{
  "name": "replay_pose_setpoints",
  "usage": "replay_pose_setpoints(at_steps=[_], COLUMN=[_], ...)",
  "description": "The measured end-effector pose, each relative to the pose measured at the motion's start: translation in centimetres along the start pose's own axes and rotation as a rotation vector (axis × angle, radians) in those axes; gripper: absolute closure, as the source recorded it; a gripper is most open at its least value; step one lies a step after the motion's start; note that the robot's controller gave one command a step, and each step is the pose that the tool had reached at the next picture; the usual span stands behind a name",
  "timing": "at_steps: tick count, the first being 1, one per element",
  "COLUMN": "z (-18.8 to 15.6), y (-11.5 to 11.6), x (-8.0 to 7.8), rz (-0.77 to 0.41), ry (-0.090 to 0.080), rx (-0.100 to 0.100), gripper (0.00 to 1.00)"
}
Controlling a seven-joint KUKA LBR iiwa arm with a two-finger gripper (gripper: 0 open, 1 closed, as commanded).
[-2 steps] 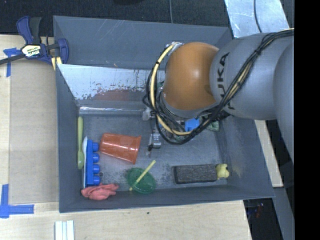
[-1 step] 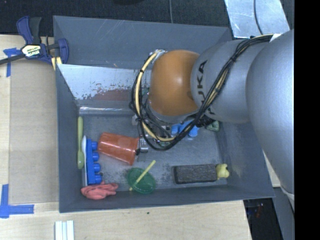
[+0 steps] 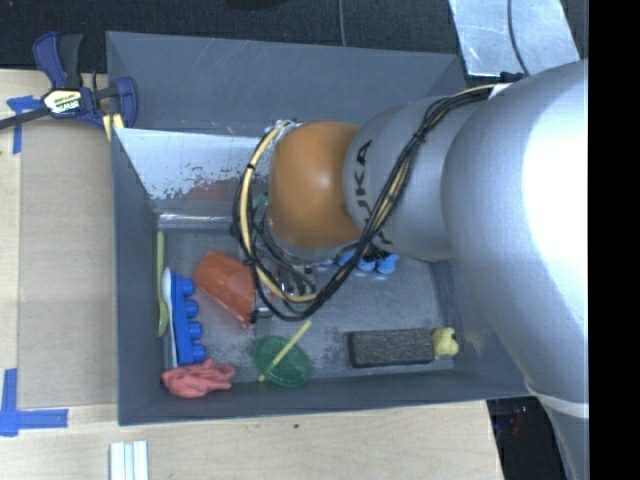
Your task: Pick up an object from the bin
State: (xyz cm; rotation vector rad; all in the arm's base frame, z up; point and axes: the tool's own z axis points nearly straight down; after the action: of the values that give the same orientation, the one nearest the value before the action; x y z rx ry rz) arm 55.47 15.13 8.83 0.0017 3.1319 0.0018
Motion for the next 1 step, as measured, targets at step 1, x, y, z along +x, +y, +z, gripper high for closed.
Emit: replay_pose_setpoints(at_steps=[1], z=[0.81], y=[-5.87], x=[-1.78], rz=[0.113], ry=[-0.019], rx=[-0.004], gripper=[1.00])
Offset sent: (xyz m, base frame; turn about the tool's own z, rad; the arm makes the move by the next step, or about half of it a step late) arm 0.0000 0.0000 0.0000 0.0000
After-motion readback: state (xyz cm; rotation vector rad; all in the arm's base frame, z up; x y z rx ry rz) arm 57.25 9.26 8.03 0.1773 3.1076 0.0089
